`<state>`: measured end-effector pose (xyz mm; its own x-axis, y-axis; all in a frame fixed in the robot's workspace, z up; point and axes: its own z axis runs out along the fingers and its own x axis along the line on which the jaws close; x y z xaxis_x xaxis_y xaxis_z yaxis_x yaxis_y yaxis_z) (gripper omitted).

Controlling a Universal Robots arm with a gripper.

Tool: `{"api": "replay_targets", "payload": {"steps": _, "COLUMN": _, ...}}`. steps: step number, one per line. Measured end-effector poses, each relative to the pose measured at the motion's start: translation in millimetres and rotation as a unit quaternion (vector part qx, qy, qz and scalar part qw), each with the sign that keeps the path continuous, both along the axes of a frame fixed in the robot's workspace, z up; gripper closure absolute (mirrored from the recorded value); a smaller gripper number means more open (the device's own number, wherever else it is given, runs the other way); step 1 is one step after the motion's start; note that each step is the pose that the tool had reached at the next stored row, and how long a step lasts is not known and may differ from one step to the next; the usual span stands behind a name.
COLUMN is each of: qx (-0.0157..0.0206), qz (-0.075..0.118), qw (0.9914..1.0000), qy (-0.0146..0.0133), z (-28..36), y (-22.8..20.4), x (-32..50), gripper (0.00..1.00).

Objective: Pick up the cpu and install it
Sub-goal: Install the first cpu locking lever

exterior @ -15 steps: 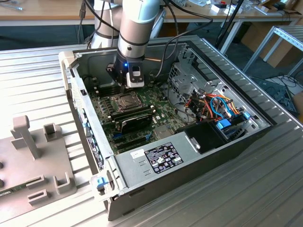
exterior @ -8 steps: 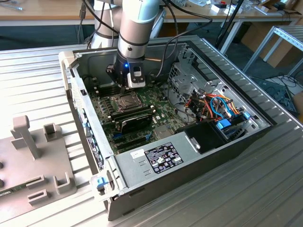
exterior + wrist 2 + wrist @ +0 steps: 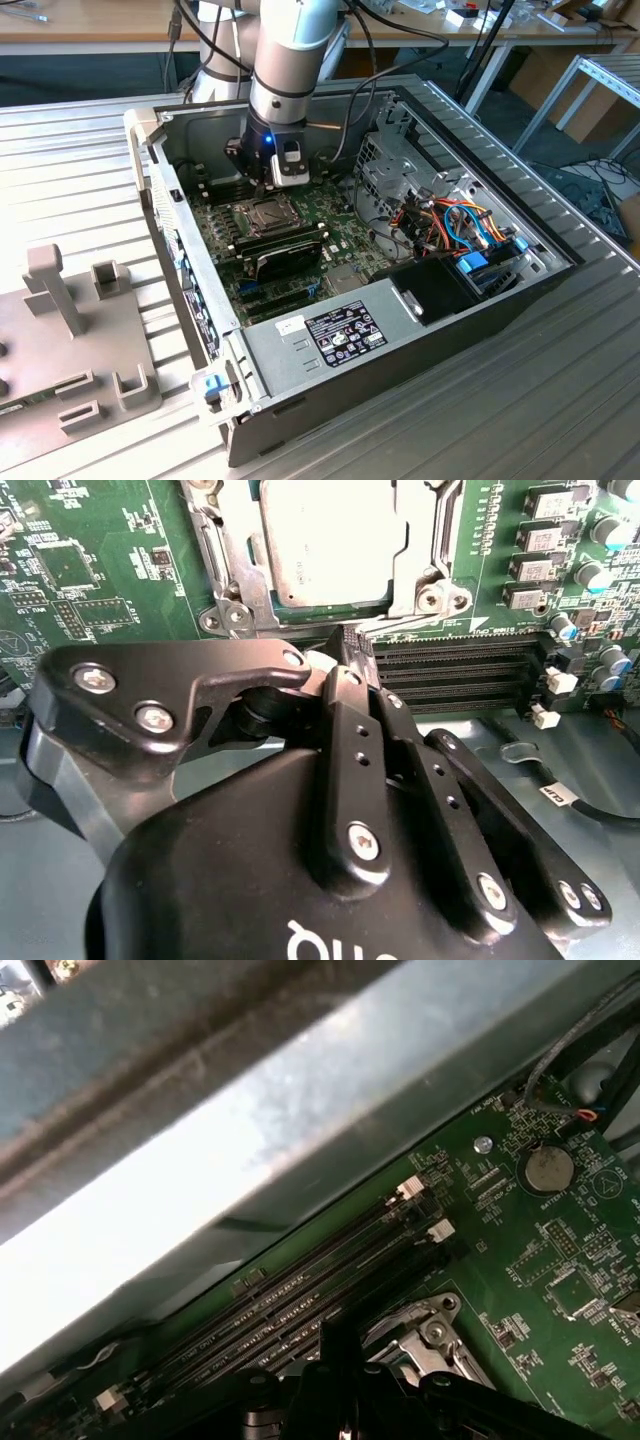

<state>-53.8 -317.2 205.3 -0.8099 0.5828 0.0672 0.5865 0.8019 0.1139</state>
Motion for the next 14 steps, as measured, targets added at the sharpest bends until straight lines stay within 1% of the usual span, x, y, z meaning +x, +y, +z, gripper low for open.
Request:
{"api": "replay_targets", "payload": {"steps": 2, "qx": 0.0, "qz": -0.001, "qw": 1.0, "qy": 0.0, "z": -0.6, "y": 0.2, "x": 0.1, "gripper": 0.89}}
{"api": "replay_targets", "payload": {"steps": 4, "qx": 0.0, "qz": -0.007, "qw": 0.99997, "qy": 0.0, "z": -1.1, "y": 0.3, "x": 0.2, "gripper": 0.89}}
{"api": "replay_targets", "payload": {"steps": 6, "qx": -0.0001, "qz": -0.008, "qw": 0.99997, "qy": 0.0, "z": -1.3, "y": 1.3, "x": 0.1, "gripper": 0.89}}
{"api": "replay_targets", "payload": {"steps": 10, "qx": 0.0, "qz": -0.008, "qw": 0.99997, "qy": 0.0, "z": -1.3, "y": 4.8, "x": 0.2, "gripper": 0.89}}
{"api": "replay_targets", "payload": {"steps": 14, "qx": 0.0001, "qz": -0.008, "qw": 0.99997, "qy": -0.0001, "z": -1.6, "y": 6.2, "x": 0.2, "gripper": 0.89}}
